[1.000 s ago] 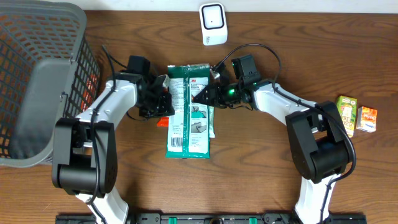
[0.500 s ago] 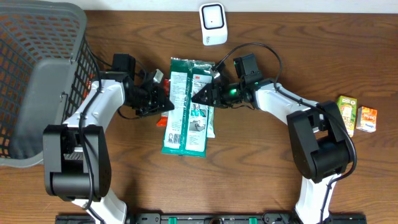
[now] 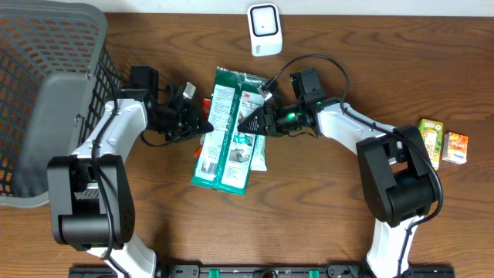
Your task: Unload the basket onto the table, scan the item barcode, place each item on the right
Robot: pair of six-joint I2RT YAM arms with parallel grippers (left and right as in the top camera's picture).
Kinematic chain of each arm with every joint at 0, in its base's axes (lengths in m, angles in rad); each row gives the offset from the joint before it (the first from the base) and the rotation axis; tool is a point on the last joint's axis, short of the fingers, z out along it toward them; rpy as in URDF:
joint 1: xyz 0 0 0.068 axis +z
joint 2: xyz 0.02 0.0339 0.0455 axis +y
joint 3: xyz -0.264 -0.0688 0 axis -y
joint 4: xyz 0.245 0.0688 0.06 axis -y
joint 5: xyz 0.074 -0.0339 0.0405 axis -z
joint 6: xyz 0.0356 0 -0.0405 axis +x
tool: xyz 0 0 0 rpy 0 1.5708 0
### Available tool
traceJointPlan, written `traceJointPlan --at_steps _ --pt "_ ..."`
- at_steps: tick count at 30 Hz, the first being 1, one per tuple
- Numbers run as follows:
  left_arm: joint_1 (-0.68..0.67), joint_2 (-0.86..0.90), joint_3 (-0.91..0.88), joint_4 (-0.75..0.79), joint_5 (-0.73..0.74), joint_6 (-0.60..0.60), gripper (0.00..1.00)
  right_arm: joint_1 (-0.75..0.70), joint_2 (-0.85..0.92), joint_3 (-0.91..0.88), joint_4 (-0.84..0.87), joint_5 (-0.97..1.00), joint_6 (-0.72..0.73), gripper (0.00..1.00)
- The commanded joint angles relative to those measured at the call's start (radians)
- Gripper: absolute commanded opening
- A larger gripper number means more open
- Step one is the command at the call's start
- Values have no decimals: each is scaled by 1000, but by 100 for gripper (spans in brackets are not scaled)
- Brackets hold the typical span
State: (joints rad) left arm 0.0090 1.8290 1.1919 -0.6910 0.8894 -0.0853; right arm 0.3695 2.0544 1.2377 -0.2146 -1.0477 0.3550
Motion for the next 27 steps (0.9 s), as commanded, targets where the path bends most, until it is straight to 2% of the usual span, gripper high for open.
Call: traceJointPlan --at_steps 1,10,20,21,24,25,27 --pt "17 -21 35 2 92 -10 7 -8 -1 18 1 -31 -80 63" --pt "60 -21 35 42 270 -37 7 -24 -1 18 2 -188 -53 61" --pt "60 -21 35 111 293 -116 8 -29 -1 18 26 -245 -34 59" --pt "60 -21 35 111 292 -115 7 -34 -1 18 47 -248 -11 56" --pt "59 -21 34 109 292 -114 7 -49 -1 18 140 -267 71 31" --pt "58 -21 34 110 279 -114 7 -55 -1 18 194 -266 113 17" --pt "57 -21 34 109 252 -115 9 -60 -1 18 249 -266 157 8"
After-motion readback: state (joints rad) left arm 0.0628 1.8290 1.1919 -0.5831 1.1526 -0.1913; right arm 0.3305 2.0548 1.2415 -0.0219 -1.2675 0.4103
